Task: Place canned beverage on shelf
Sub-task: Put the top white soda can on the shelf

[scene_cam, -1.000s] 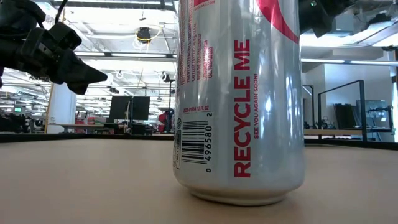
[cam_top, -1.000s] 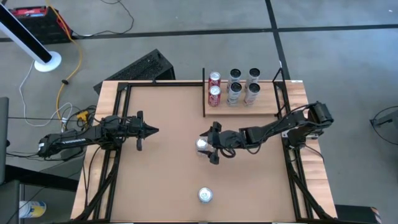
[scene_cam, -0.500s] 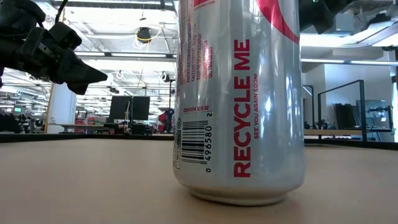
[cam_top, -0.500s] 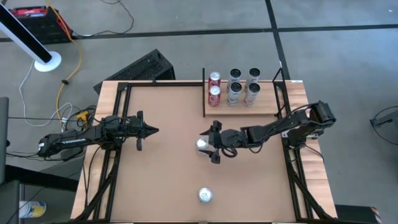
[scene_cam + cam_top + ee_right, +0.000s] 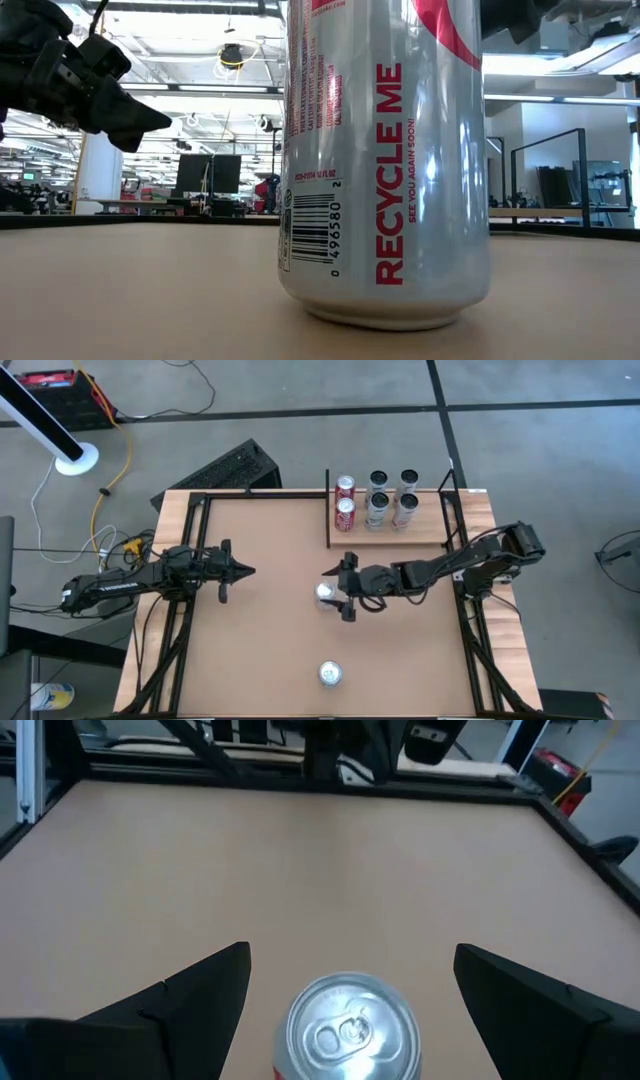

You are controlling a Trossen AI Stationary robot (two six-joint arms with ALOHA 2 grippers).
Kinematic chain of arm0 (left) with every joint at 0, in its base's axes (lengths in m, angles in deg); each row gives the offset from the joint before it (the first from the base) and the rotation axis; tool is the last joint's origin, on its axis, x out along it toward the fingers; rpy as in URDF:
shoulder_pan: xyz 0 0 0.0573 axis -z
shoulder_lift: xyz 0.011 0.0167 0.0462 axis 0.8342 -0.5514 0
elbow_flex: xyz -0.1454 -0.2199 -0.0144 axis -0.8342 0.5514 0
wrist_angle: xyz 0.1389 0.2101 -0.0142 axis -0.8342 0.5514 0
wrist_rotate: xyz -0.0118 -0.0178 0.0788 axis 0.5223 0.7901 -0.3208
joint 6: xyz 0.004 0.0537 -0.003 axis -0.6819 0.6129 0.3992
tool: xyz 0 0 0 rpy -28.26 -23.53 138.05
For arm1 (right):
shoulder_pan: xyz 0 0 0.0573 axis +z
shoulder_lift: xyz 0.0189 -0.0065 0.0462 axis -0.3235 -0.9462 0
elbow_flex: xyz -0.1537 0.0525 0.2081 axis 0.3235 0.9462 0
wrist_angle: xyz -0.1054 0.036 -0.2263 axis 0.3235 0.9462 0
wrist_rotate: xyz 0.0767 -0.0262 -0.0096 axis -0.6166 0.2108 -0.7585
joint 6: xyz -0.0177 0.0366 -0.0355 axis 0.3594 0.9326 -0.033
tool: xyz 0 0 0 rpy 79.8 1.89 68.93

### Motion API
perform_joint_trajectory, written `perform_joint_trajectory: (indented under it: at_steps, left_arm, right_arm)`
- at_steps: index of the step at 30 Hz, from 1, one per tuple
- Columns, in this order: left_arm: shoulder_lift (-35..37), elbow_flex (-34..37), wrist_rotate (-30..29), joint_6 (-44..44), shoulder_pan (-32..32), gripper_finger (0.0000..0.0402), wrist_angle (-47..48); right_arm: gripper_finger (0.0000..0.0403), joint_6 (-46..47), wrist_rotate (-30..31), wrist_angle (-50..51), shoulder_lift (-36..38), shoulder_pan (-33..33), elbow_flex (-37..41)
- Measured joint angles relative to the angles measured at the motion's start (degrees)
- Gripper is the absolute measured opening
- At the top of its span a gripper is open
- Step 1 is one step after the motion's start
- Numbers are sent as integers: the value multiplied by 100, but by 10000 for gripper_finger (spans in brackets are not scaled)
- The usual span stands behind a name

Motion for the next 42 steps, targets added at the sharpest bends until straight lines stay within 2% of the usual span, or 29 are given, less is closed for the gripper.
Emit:
perform_joint_trajectory:
  at_steps: [6,14,20,36,42]
  left_arm:
    - [2,0,243,-17,-1,0,-48]
    - [0,0,289,-46,0,0,-47]
    - [2,-1,289,-44,-1,0,-47]
    - [2,0,289,-55,-1,0,-45]
    - [2,-2,287,-37,1,0,-45]
  right_arm:
    - [372,269,0,3,1,86,0]
    - [372,485,21,-1,1,195,0]
    - [372,489,584,12,12,253,0]
    - [372,666,588,102,-108,218,-2]
    - [372,746,719,-120,-407,164,-3]
